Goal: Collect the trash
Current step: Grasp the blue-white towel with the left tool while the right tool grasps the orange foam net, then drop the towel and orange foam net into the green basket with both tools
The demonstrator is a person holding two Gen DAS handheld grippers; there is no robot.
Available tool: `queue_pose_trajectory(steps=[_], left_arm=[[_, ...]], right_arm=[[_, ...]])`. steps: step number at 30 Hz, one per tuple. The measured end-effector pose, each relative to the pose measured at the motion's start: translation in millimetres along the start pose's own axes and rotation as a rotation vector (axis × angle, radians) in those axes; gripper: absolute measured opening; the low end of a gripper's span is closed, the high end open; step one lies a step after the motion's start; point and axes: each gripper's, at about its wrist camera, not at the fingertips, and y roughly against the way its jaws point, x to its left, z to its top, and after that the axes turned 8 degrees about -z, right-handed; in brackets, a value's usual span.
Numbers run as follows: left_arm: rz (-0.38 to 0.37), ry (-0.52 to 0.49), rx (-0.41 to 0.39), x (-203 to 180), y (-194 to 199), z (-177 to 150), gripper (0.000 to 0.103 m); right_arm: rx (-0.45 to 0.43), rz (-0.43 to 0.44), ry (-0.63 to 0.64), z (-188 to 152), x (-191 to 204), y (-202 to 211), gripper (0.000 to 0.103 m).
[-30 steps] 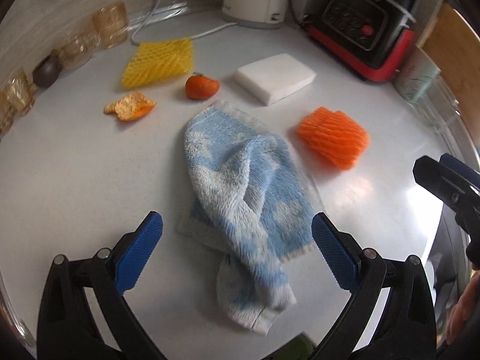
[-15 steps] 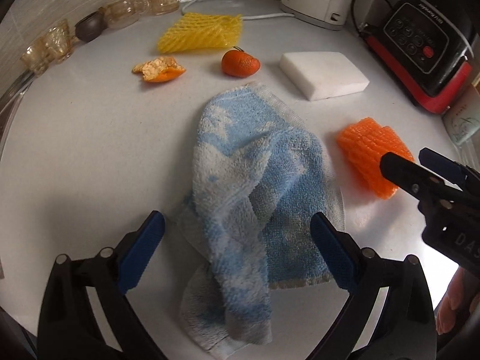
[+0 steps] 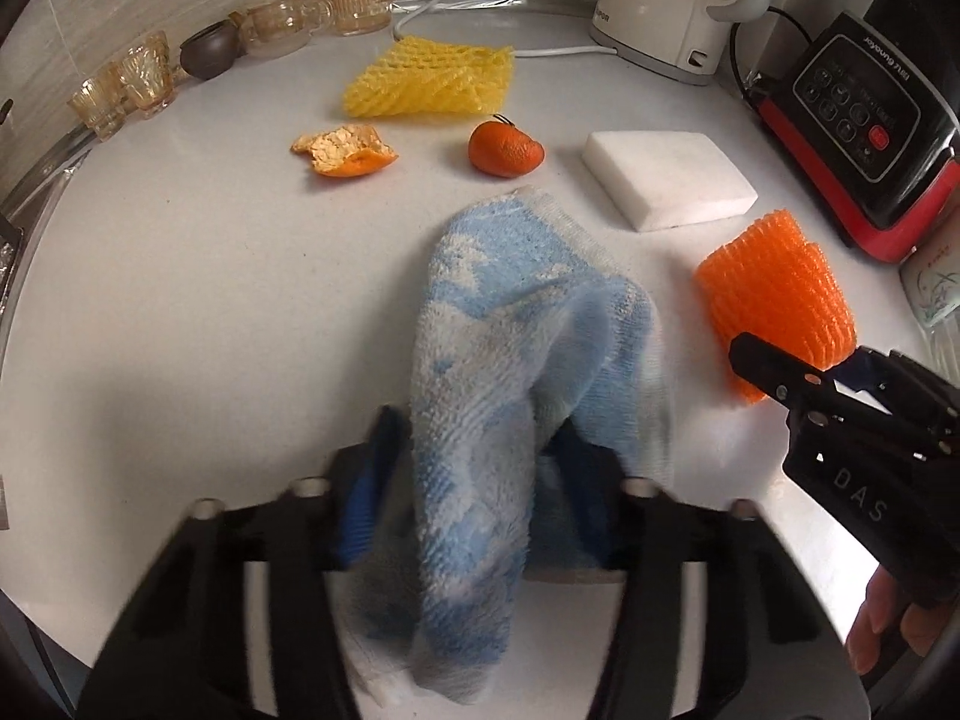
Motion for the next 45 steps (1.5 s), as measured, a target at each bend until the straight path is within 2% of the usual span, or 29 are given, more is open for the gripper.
queue_pose_trajectory(steps=[2, 5, 13, 19, 23, 27, 30, 39, 45], left_arm=[[-0.013, 0.002, 0.005, 1, 0, 2, 0.027], [-0.024, -0.003, -0.003, 2, 4, 2, 0.017], [-0.096, -0.033, -0.045, 8, 44, 0, 0.013], [-0.151, -0.101, -0.101, 21, 105, -22, 0.013], [-0.197, -0.155, -0.126, 40, 150, -55, 0.013], [-0.213, -0.222, -0.101, 60, 184, -99, 0.013], [-0.222, -0.259, -0.073, 79, 200, -137, 0.013], [-0.241, -0.314, 0.011, 133, 207, -226, 0.013], [-0.251, -0.342, 0.061, 152, 200, -262, 0.013]], right_arm=[[-0.010, 0.004, -0.005, 0, 0, 5, 0.034], [-0.019, 0.001, -0.001, 0, 3, 13, 0.031], [-0.056, 0.003, -0.041, -8, 3, 46, 0.031], [-0.107, 0.003, -0.056, -30, 23, 94, 0.031], [-0.139, -0.013, -0.068, -58, 47, 133, 0.031], [-0.151, -0.013, -0.110, -94, 72, 166, 0.031], [-0.143, -0.013, -0.145, -134, 101, 187, 0.031], [-0.052, -0.022, -0.177, -229, 188, 216, 0.031], [-0.002, -0.030, -0.176, -261, 222, 219, 0.031]])
